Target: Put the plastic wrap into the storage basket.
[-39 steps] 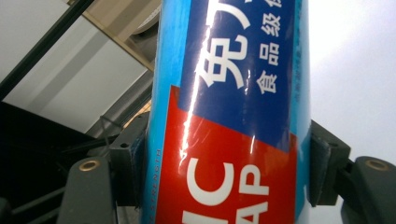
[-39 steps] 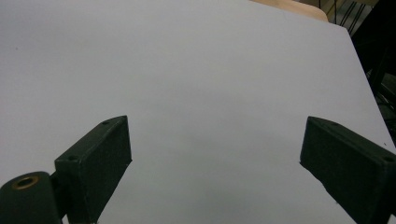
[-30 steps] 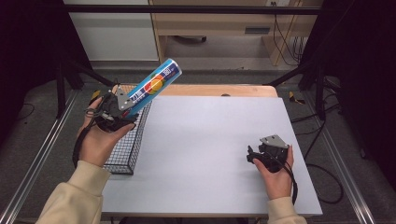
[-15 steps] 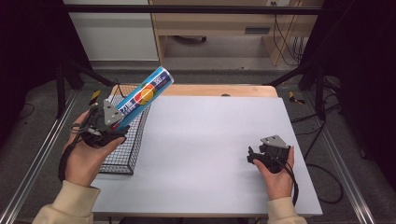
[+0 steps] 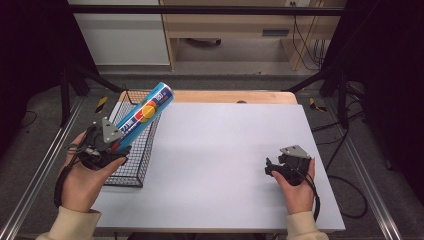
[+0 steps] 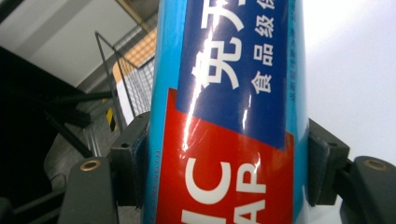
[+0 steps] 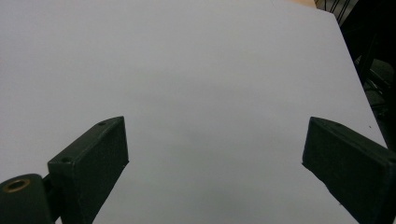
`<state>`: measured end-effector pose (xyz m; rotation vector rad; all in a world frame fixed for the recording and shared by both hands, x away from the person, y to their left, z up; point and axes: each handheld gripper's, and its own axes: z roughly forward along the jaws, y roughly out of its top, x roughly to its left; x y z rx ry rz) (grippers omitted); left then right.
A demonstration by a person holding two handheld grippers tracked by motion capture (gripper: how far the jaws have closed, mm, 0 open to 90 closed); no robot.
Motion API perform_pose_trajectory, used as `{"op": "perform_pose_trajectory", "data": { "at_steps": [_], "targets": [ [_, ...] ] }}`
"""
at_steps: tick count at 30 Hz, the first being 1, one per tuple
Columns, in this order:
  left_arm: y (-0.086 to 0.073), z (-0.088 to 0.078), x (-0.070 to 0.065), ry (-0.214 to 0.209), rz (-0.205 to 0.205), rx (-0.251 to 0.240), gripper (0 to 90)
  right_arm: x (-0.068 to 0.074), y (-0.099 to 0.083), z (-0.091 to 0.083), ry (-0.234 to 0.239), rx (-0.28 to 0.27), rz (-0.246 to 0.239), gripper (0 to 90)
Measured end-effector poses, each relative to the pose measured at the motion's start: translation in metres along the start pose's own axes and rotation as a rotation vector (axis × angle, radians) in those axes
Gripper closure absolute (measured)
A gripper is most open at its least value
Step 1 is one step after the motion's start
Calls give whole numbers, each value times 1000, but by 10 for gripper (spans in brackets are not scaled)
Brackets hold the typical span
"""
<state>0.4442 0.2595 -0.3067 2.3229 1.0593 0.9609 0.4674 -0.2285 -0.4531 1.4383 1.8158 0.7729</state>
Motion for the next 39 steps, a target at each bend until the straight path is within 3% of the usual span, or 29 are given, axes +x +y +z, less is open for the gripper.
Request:
{"op": "perform_pose_trajectory", "data": {
  "at_steps": [5,6,13,14,21,23,27,31,36,37,39],
  "targets": [
    [-3,9,5,-4,-19,45,315,1,1,1,10,2,-2,73],
    [-4,12,6,-4,-31,87,315,2,1,1,14,-3,-2,73],
    [-9,20,8,6,-63,158,316,2,1,2,37,-6,-4,73],
    [-11,23,9,3,-70,186,316,2,1,2,36,-7,2,72],
    [-15,33,12,8,-90,213,316,-1,1,1,41,-11,6,72],
    [-16,37,16,-11,-119,213,317,-1,1,0,36,-12,4,75],
    [-16,39,18,-17,-123,227,317,-1,1,0,34,-12,7,77],
    [-19,43,19,-23,-157,254,317,0,1,1,37,-7,7,76],
    [-22,48,18,-49,-174,278,318,0,0,2,43,1,2,76],
    [-22,50,17,-48,-170,282,318,-1,0,2,40,-6,-20,76],
    [-23,54,17,-43,-173,293,318,1,0,1,44,0,-2,76]
  ]
}}
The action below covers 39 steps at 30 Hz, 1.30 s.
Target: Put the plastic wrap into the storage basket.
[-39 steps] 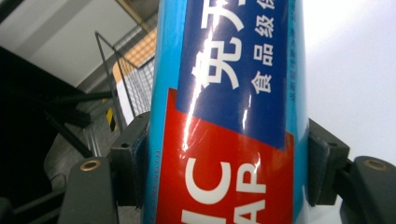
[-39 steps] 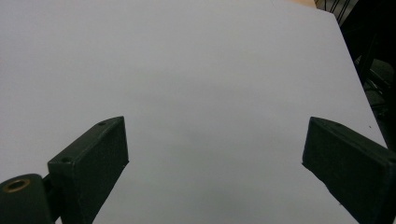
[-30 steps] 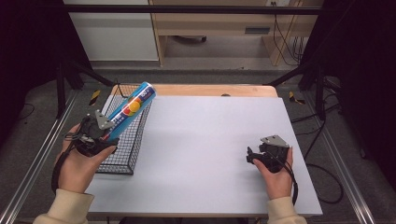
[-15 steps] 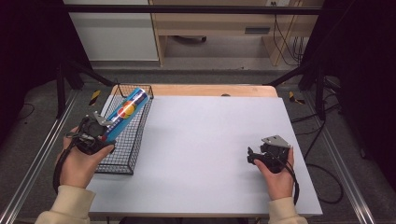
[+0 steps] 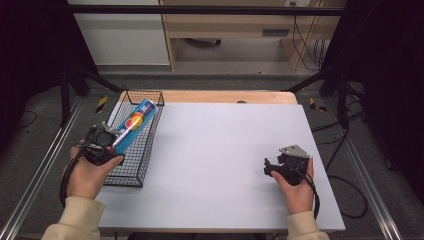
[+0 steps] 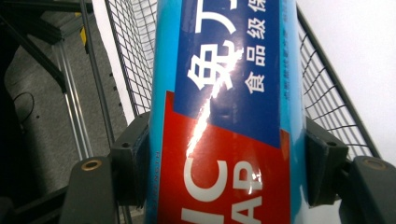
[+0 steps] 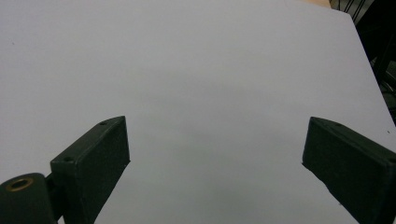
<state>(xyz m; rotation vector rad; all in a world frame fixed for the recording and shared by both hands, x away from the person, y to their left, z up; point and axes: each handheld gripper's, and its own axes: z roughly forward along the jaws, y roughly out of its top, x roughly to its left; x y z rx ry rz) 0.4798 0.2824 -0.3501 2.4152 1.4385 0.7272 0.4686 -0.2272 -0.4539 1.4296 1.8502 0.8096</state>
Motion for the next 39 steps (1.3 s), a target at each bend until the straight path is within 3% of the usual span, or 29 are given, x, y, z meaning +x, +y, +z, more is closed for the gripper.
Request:
{"op": "perform_pose_trajectory", "data": {
  "at_steps": [13,17,31,39],
  "targets": [
    [-5,14,3,-16,-38,45,318,2,0,2,6,7,-10,74],
    [-4,15,3,6,-26,63,318,2,0,2,10,11,-17,74],
    [-5,23,5,-11,-32,112,318,6,1,0,49,0,-26,79],
    [3,29,4,-8,-9,180,318,6,0,2,55,4,-33,78]
  ]
}}
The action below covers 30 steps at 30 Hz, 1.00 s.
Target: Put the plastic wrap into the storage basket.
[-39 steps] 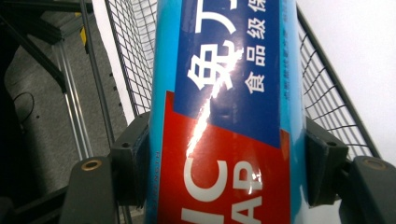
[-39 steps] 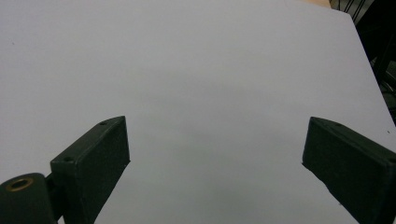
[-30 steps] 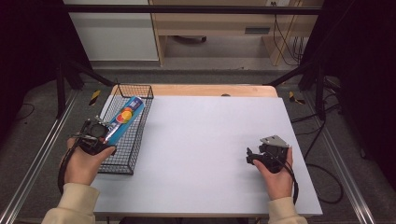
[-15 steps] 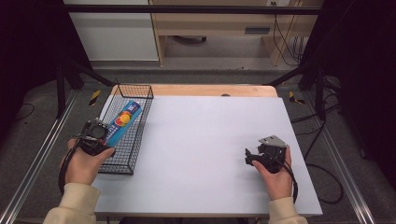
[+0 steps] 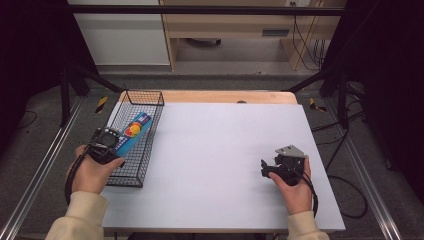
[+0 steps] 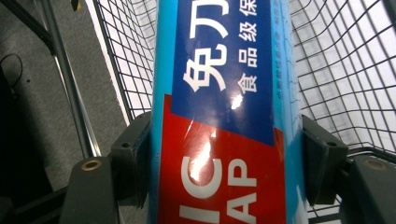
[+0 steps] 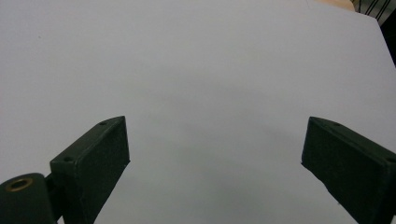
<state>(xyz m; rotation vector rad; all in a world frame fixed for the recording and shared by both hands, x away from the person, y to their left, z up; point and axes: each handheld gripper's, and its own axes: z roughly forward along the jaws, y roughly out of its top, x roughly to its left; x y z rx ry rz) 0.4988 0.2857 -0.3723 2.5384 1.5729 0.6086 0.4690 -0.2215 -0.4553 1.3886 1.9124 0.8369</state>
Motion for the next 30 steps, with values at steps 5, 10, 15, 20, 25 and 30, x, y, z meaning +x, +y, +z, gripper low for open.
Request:
{"op": "perform_pose_trajectory", "data": {
  "at_steps": [5,10,15,20,25,30],
  "targets": [
    [5,3,-3,30,33,30,318,0,0,0,4,1,1,78],
    [8,4,-4,33,47,46,317,1,-1,2,6,12,-9,77],
    [10,6,-6,43,62,61,317,2,0,3,9,14,-15,77],
    [13,7,-7,51,79,82,317,2,0,3,10,13,-15,75],
    [14,8,-8,57,87,88,317,3,1,3,7,7,-19,75],
    [16,9,-10,70,102,100,316,4,1,3,7,7,-26,74]
  ]
}}
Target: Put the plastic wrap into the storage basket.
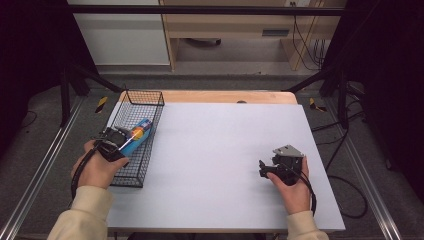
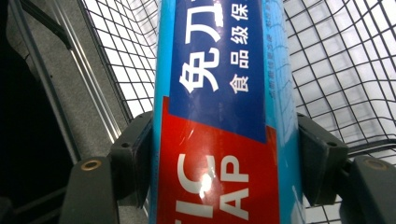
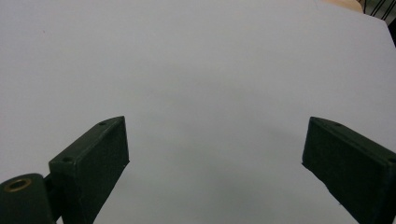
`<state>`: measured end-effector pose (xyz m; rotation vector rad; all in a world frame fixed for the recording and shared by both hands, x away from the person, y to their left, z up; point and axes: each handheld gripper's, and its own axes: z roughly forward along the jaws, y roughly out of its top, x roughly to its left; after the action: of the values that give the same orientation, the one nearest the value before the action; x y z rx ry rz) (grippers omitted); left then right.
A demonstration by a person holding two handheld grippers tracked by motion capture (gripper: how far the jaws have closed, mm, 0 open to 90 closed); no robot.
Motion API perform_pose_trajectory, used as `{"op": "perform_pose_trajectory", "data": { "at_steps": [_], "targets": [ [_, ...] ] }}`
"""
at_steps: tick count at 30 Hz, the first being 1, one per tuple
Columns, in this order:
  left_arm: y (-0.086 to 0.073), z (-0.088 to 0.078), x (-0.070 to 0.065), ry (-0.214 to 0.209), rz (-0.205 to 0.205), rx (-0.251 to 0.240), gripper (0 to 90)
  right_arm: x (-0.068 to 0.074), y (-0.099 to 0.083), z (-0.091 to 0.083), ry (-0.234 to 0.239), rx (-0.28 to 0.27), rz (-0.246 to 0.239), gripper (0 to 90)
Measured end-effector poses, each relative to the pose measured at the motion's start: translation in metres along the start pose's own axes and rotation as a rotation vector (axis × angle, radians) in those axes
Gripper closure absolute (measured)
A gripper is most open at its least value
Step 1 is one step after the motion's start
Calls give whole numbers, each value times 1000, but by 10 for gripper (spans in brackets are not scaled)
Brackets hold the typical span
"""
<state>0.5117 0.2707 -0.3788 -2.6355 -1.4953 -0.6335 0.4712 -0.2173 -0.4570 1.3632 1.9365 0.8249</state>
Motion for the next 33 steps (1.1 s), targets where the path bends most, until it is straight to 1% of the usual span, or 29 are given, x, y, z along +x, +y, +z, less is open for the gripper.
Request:
{"op": "perform_pose_trajectory", "data": {
  "at_steps": [3,8,9,10,13,14,17,18,19,22,24,26,28,29,30,31,32,33],
  "targets": [
    [0,0,-1,5,5,-3,315,-1,0,0,-1,0,7,74],
    [1,0,-4,34,25,3,314,0,0,0,1,3,13,71],
    [1,0,-4,34,25,3,313,0,0,0,1,3,13,71],
    [0,1,-6,43,26,-8,313,0,0,0,0,2,1,71],
    [-1,-1,-6,52,42,-25,308,0,0,-1,2,1,2,72],
    [-1,-2,-6,59,39,-50,297,0,0,-1,-3,0,-1,72],
    [-3,-5,-5,70,28,-87,248,-1,-1,-2,-6,-4,-2,72],
    [-4,-5,-5,67,21,-101,225,-1,-1,-2,-6,-3,-1,72],
    [-5,-6,-5,68,24,-105,216,-1,-1,-2,-7,-4,-2,72],
    [-8,-10,-5,63,11,-137,189,-2,-1,-3,-11,-3,-1,71],
    [-10,-16,-6,71,-2,-187,161,-2,-1,-4,-15,-3,0,72],
    [-11,-23,-7,73,-4,-231,149,-3,-1,-4,-19,-7,-7,70],
    [-12,-33,-9,61,-5,-290,120,-4,-1,-5,-26,-15,-8,65],
    [-12,-33,-9,61,-5,-290,111,-4,-1,-6,-27,-21,-4,60],
    [-13,-40,-12,32,-10,-345,103,-5,-1,-7,-29,-26,-2,56],
    [-13,-40,-12,32,-10,-345,103,-6,-1,-8,-30,-34,0,54],
    [-12,-47,-16,4,-7,-393,98,-6,0,-9,-29,-40,2,52],
    [-12,-47,-16,4,-7,-393,92,-7,0,-10,-30,-48,3,52]
  ]
}}
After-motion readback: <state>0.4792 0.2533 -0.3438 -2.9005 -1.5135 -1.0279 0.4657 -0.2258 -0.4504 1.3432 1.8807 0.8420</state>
